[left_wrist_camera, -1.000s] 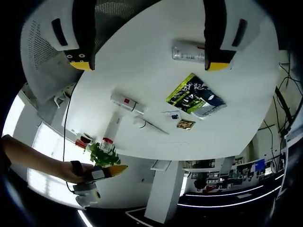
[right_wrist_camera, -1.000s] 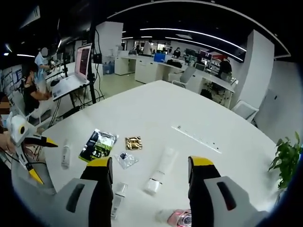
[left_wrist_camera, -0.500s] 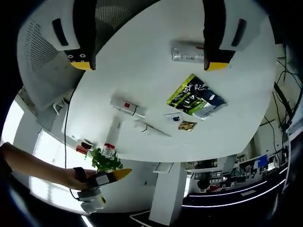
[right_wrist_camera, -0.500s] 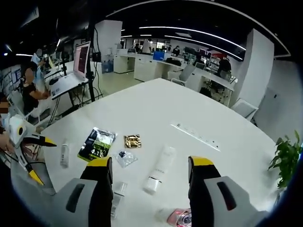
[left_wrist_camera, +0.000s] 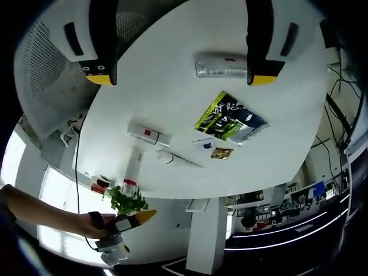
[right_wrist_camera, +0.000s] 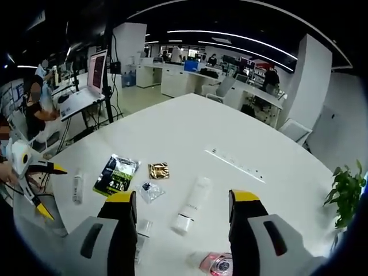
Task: Arrange the skincare products in the storage area until every visible bottle or jar stands upright without overlapping.
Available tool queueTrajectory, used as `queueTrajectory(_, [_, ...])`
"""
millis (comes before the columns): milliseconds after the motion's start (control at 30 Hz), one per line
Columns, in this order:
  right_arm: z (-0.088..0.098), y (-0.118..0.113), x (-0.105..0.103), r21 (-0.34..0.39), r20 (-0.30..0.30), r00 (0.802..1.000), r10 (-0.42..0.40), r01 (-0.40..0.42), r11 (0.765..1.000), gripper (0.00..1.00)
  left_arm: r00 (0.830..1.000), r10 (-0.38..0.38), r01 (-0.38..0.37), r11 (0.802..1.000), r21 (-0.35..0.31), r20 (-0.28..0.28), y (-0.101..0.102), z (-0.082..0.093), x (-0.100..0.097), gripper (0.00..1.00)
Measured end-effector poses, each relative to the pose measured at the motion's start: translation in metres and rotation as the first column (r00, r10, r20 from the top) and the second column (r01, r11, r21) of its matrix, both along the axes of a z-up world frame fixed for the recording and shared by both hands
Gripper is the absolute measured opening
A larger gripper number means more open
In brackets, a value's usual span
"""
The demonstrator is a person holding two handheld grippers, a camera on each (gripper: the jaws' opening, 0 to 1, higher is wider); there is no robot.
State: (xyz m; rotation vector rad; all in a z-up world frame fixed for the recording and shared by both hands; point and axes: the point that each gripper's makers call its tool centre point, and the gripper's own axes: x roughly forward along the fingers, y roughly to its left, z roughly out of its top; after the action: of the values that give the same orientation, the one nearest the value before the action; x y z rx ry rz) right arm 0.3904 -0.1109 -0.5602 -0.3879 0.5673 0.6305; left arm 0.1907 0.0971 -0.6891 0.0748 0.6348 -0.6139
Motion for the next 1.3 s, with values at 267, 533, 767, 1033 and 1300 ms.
queueTrajectory(267, [0.015,0.030,0.019,-0.012,0.014,0.998,0.059,-0.059,0.998,0.66,1.000,0.006,-0.006,1.000,-0.003,0.011,0.006,0.001,-0.002,0.85])
queueTrajectory(533, [-0.014,0.030,0.036,-0.050,-0.084,0.996,0.007,-0.011,0.999,0.64,0.999,0.031,-0.031,0.999,-0.037,0.017,0.002,0.007,-0.008,0.84])
queueTrajectory(767, [-0.052,0.026,0.052,-0.049,-0.197,0.976,-0.098,0.090,0.995,0.60,1.000,0.024,-0.022,0.998,-0.055,0.019,-0.004,0.008,-0.011,0.83])
queueTrajectory(1033, [-0.105,0.018,0.049,-0.068,-0.320,0.918,-0.232,0.222,0.973,0.55,0.999,0.017,-0.015,0.999,-0.040,0.037,-0.008,0.009,-0.010,0.82])
queueTrajectory(1300, [-0.154,0.023,0.059,-0.139,-0.371,0.892,-0.258,0.221,0.965,0.54,0.998,0.061,-0.060,0.996,-0.059,0.027,0.003,0.008,-0.006,0.81])
